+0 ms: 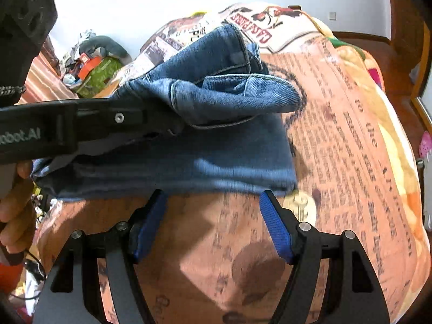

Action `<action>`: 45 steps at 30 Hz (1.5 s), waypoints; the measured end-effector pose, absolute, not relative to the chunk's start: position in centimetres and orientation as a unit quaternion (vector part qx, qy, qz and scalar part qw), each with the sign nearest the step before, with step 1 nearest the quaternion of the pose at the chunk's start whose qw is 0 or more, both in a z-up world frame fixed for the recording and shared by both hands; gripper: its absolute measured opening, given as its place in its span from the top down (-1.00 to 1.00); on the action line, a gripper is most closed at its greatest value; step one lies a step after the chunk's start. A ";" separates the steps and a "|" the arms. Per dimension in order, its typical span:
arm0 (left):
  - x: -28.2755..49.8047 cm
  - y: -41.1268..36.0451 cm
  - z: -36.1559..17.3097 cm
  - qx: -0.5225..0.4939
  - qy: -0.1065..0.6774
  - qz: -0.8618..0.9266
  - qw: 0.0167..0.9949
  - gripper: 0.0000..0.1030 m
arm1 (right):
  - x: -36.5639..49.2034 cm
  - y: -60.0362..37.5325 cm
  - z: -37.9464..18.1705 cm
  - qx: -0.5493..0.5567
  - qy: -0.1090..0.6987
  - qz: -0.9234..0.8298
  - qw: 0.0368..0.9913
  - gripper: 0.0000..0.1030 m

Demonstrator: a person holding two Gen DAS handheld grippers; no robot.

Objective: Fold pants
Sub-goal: 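Lay the lifted jeans over the stack with the left gripper and release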

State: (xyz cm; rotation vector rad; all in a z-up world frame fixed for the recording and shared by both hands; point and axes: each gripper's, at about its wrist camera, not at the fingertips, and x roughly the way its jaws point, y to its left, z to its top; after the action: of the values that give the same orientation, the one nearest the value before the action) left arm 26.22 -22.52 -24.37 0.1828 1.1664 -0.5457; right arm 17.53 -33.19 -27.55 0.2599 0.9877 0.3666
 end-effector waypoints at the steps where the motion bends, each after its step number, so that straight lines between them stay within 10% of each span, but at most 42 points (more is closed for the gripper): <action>1: 25.8 -22.5 -24.3 0.090 0.543 -0.255 0.795 0.32 | 17.3 -33.3 -27.5 0.125 0.469 0.173 0.857 -0.35; 5: 24.2 -21.2 -21.8 0.074 0.522 -0.279 0.803 -0.19 | 16.9 -33.3 -26.8 0.126 0.468 0.168 0.858 -0.35; 14: 27.9 -14.3 -16.7 0.071 0.436 -0.202 0.874 -0.69 | 16.5 -32.3 -26.4 0.115 0.467 0.177 0.859 -0.35; 27: 42.0 -5.4 -28.3 0.167 0.547 -0.024 0.820 -0.70 | 18.3 -29.8 -26.4 0.104 0.461 0.199 0.858 -0.43; 45: 29.7 2.9 -29.2 0.071 0.570 -0.043 0.817 -0.87 | 21.6 -31.2 -24.9 0.072 0.446 0.141 0.881 -0.44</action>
State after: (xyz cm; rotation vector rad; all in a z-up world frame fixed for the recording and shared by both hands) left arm 29.71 2.91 -29.22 0.1517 1.2160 -0.0912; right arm 21.56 -31.17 -24.88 0.1501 0.9299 0.2934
